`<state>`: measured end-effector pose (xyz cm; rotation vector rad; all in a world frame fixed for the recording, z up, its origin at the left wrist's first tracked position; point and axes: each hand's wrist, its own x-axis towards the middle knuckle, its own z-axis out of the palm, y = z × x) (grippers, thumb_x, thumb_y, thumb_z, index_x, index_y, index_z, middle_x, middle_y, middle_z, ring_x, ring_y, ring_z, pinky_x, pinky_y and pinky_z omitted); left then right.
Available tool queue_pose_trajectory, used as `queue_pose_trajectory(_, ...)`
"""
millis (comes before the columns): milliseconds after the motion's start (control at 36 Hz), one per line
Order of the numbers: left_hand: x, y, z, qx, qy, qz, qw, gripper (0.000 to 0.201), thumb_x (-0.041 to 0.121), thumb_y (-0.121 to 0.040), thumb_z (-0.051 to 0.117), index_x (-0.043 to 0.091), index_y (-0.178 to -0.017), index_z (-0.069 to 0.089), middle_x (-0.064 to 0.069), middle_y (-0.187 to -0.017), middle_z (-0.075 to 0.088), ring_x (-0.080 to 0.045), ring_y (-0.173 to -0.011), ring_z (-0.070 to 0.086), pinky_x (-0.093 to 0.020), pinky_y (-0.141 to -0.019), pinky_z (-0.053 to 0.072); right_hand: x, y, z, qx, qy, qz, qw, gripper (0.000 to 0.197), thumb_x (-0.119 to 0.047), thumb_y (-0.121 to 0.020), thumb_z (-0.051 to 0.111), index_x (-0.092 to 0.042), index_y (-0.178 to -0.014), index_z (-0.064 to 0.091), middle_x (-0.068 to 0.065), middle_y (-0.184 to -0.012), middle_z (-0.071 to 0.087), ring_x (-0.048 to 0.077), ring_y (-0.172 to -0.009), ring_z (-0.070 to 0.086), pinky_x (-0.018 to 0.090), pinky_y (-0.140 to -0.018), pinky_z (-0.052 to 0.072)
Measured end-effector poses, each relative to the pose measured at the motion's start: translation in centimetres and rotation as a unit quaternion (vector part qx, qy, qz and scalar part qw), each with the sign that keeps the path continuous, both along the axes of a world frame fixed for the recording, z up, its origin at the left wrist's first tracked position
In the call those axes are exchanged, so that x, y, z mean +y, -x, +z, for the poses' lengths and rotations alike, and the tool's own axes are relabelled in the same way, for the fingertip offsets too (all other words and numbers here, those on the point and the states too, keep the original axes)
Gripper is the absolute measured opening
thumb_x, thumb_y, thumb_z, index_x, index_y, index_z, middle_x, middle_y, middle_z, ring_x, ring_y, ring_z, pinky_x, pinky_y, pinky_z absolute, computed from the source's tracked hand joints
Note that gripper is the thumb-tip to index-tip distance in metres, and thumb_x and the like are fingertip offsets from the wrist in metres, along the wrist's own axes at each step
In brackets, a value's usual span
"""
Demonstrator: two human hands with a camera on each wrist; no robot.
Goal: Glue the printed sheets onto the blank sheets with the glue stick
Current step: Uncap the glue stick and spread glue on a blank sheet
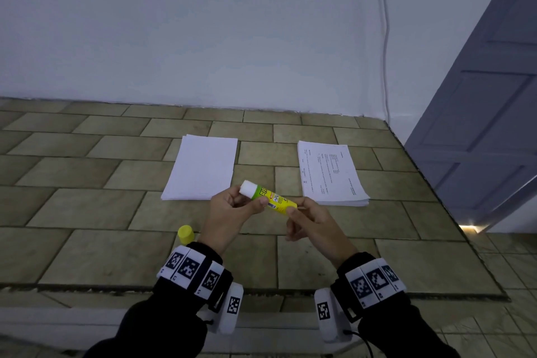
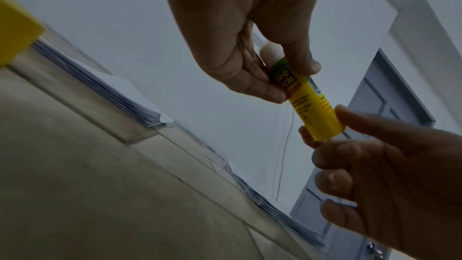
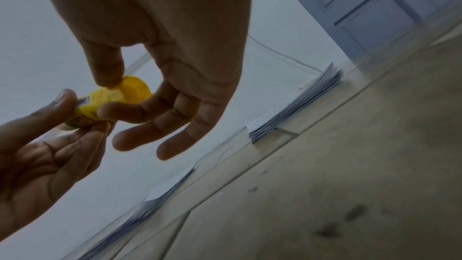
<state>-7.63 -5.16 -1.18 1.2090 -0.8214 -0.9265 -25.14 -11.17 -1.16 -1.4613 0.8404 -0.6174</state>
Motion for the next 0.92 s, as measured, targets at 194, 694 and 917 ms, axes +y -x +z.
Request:
queue_pose_trajectory(194,0.1,0.1,-0.2,-0.018,-0.019,-0.015,1.0,0.027,0.013,-0.074,0.076,0.007,-0.099,0.069,-0.007,-0.09,0.076,-0.016,-0.087,0.07,-0.026,-0.081,0.057,0.3,0.0,0.3,0.022,-0.026,-0.005,0.999,0.044,-0.038,-0.103,0.034,-0.007,-0.087,0.062,0.004,-0.056,0.052,0.023,-0.06,0.058,0.029,-0.064,0.054)
queue_pose_trajectory(694,-0.1,-0.1,-0.6,-0.033,-0.024,-0.001,0.999,0.03,0.017,-0.073,0.078,0.003,-0.097,0.068,-0.011,-0.087,0.074,-0.02,-0.085,0.069,-0.029,-0.081,0.058,0.7,-0.4,-0.3,0.011,-0.02,-0.01,1.0,0.033,-0.035,-0.1,0.041,-0.007,-0.112,0.054,0.006,-0.074,0.065,0.018,-0.066,0.063,0.03,-0.067,0.051)
queue_pose_trajectory(917,-0.6,0.8,-0.3,-0.084,-0.055,-0.041,0.994,0.047,0.038,-0.059,0.087,0.011,-0.092,0.067,-0.012,-0.087,0.073,-0.019,-0.08,0.067,-0.048,-0.083,0.058,0.8,-0.6,-0.8,0.017,0.076,-0.018,0.997,0.021,-0.021,-0.092,0.063,-0.018,-0.113,0.059,-0.002,-0.098,0.065,0.007,-0.081,0.062,0.02,-0.07,0.051)
